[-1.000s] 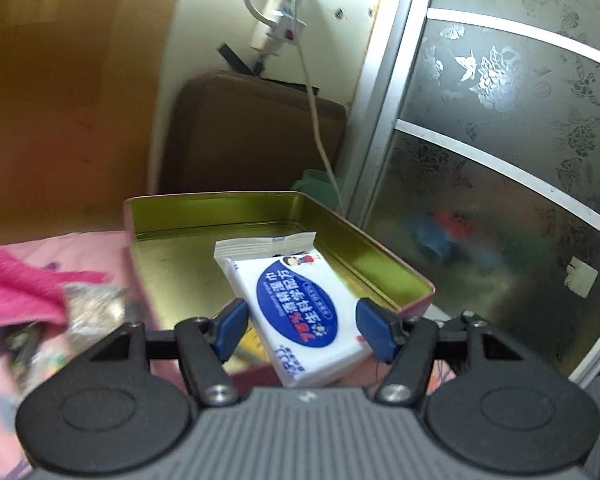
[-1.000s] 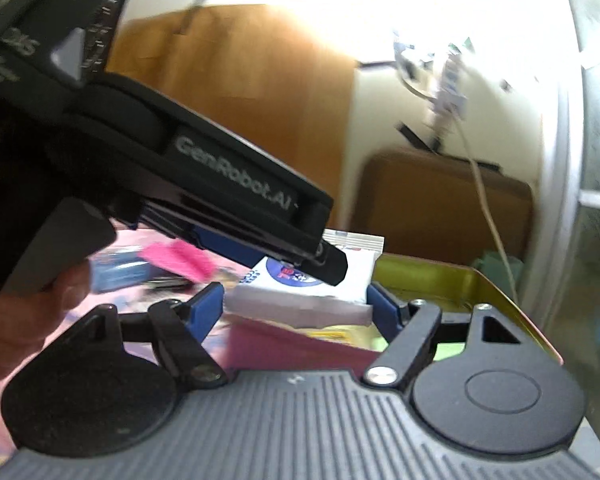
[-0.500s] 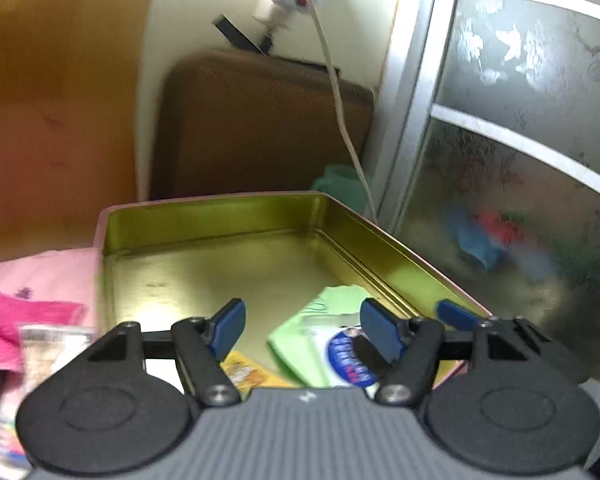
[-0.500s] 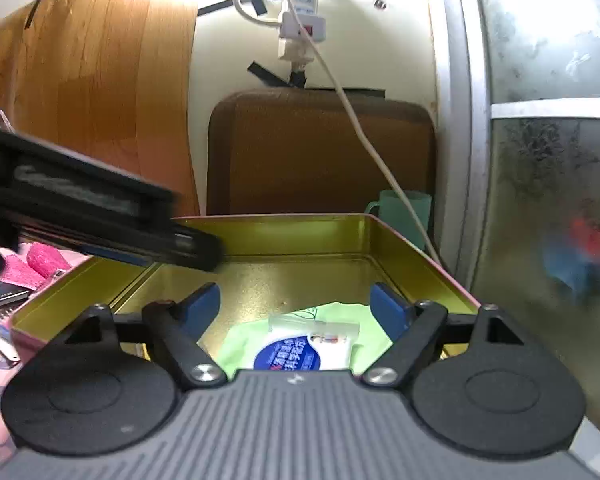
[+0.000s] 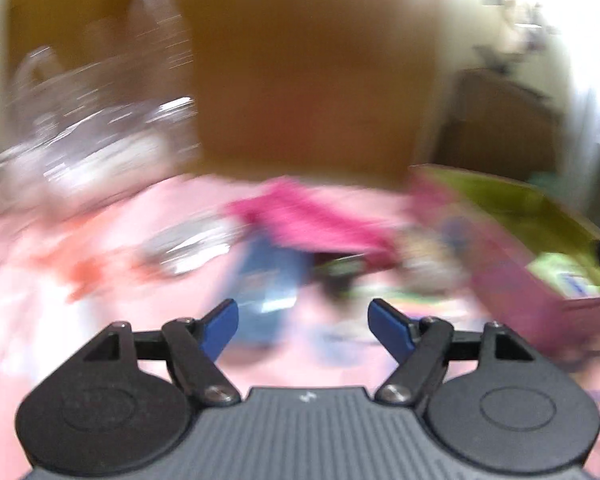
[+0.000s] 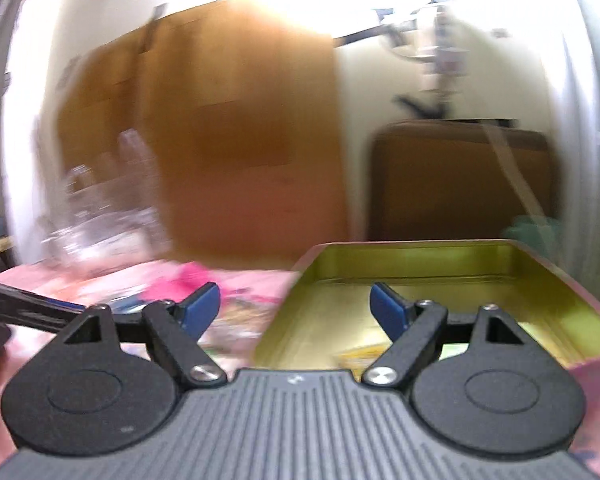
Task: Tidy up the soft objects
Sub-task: 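Grasp the pink towel with the right gripper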
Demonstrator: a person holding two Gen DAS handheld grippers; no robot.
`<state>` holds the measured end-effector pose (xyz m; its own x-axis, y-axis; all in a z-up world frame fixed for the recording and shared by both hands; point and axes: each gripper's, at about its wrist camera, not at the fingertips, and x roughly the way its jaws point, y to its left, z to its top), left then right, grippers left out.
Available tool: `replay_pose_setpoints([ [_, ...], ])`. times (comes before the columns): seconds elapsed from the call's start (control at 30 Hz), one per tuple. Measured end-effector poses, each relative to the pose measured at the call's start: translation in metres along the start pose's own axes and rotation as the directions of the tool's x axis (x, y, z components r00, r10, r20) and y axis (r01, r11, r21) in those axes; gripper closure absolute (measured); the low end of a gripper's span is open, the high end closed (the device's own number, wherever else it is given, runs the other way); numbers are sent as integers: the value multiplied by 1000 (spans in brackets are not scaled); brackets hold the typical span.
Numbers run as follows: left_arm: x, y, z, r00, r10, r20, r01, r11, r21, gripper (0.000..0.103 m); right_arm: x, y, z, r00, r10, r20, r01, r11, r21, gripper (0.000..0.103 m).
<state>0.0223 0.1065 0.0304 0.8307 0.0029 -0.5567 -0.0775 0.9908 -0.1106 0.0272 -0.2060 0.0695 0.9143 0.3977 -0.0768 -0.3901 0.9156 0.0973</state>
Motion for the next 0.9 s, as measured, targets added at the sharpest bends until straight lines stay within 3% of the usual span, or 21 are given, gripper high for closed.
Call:
replay_pose_setpoints([
  [0.1, 4, 33, -10, 996, 93, -9, -94, 994, -57, 29, 18, 33, 2, 993, 99, -61, -102, 994, -47, 24],
  [0.13, 5, 39, -13, 995, 102, -9, -103, 992, -73, 30, 26, 43, 2, 988, 126, -88, -132, 989, -64, 31],
  [0.23, 4, 46, -13, 997, 76, 14, -73, 987, -140, 31, 56, 72, 1, 968, 183, -173, -203, 973, -110, 45],
  [0.3, 1, 43, -13, 997, 75, 35, -70, 989, -134, 31, 80, 89, 0, 956, 194, -219, -227, 965, -134, 49],
  [0.5, -4, 38, -16, 996, 59, 68, -51, 993, -110, 30, 162, 123, 1, 945, 113, -307, -196, 947, -254, 45],
  [0.57, -3, 41, -17, 996, 52, 70, -43, 991, -123, 30, 193, 124, 6, 932, 75, -354, -177, 948, -264, 28],
  [0.67, 1, 46, -16, 997, 36, 65, -26, 989, -143, 30, 234, 120, 16, 906, 16, -422, -130, 961, -243, 26],
  [0.73, 0, 46, -17, 997, 34, 65, -24, 988, -153, 30, 260, 114, 20, 870, 11, -494, -122, 974, -193, 26],
  [0.83, 0, 46, -17, 997, 30, 68, -19, 987, -162, 30, 288, 110, 17, 817, -6, -576, -105, 982, -159, 28],
  [0.9, 1, 47, -16, 997, 25, 70, -13, 985, -169, 30, 296, 110, 15, 812, 4, -583, -104, 985, -140, 47],
])
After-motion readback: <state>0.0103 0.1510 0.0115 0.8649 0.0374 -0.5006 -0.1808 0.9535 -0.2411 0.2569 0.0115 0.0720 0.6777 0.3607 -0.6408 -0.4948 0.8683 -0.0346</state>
